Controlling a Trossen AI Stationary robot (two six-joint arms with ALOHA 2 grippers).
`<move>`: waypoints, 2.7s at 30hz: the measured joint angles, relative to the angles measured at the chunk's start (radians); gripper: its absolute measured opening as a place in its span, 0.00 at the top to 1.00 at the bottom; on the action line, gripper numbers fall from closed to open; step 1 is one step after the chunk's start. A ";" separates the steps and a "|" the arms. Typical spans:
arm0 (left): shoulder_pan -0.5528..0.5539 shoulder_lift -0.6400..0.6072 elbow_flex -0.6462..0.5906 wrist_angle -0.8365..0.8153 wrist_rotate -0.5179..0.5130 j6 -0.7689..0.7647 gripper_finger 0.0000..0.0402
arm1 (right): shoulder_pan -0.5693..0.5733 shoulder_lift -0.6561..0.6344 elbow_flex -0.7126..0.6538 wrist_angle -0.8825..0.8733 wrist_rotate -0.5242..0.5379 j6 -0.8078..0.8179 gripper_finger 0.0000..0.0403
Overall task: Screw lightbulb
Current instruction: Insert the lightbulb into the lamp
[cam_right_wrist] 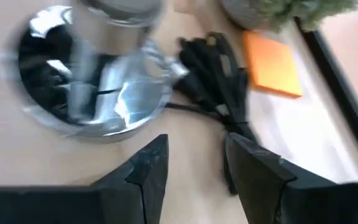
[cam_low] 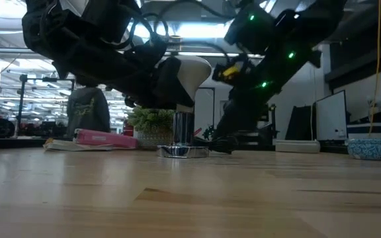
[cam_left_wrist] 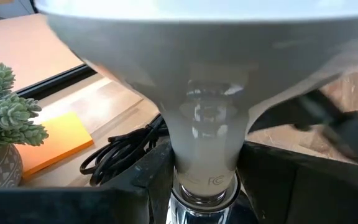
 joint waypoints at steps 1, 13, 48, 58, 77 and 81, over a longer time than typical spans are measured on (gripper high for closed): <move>0.000 0.000 0.000 0.000 0.000 0.000 0.63 | 0.014 -0.010 0.000 -0.013 -0.014 0.025 0.58; 0.000 0.000 0.000 0.000 0.000 0.000 0.63 | 0.164 0.039 0.001 0.073 -0.173 0.204 0.58; 0.002 -0.001 -0.001 0.000 -0.014 0.002 0.63 | -0.014 0.151 0.002 0.209 -0.181 0.198 0.58; 0.002 -0.001 -0.001 -0.001 -0.020 0.002 0.63 | -0.031 0.151 0.002 0.211 -0.163 0.168 0.58; -0.001 0.001 0.000 -0.002 -0.043 -0.004 0.63 | 0.088 0.101 0.001 0.130 -0.230 0.214 0.58; -0.001 0.001 0.000 -0.002 -0.047 -0.004 0.63 | 0.130 0.101 0.001 0.133 -0.230 0.249 0.58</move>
